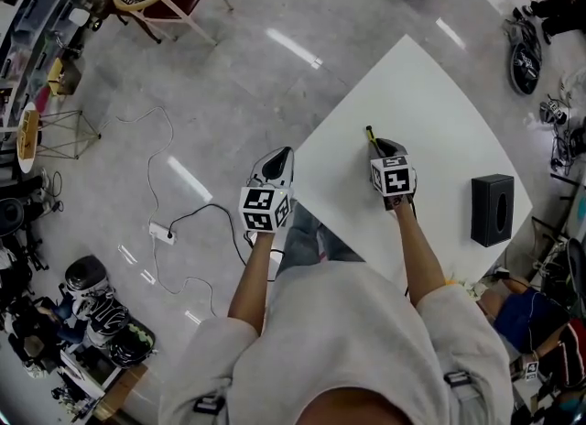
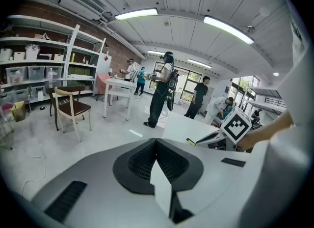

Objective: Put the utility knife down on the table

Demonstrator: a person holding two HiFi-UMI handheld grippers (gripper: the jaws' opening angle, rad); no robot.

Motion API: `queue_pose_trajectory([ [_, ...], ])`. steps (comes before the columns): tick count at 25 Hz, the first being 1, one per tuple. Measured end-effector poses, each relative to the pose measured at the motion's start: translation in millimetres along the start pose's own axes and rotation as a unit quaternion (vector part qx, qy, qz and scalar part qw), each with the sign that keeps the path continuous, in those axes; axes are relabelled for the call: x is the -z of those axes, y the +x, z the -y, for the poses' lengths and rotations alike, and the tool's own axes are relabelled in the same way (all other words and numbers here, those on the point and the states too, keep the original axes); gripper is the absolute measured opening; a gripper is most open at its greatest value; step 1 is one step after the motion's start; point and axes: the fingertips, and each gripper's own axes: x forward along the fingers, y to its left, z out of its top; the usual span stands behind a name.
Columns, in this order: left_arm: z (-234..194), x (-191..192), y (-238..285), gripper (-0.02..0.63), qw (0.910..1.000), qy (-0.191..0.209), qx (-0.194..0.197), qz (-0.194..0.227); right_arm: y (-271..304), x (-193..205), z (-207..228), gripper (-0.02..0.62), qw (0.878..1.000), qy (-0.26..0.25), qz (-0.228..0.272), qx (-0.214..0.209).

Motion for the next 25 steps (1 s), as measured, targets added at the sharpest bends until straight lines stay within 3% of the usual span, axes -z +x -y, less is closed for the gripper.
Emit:
queue_pose_trajectory([
  [14,-0.8,3.2,-6.3,0.020,1.0000,0.001,0.002,0.007,6.9,1.8,-3.1,0.074,1.000,-0.018,0.001,-0.002],
  [16,0.3,3.8,-7.2,0.020,1.0000,0.002,0.003,0.008,7.8,2.7,-7.7,0.134,1.000,-0.020,-0.001,-0.018],
  [20,-0.9,2.2,-11.2,0.020,0.9999,0.003,0.001,0.012,7.8,3.1,-15.4,0.190,0.999,-0.030,0.005,-0.039],
  [25,-0.7,-4.5,-13.6,0.020,0.9998,0.008,0.001,0.020,-1.1,-6.7,-14.1,0.199,0.999,-0.013,0.031,-0.037],
])
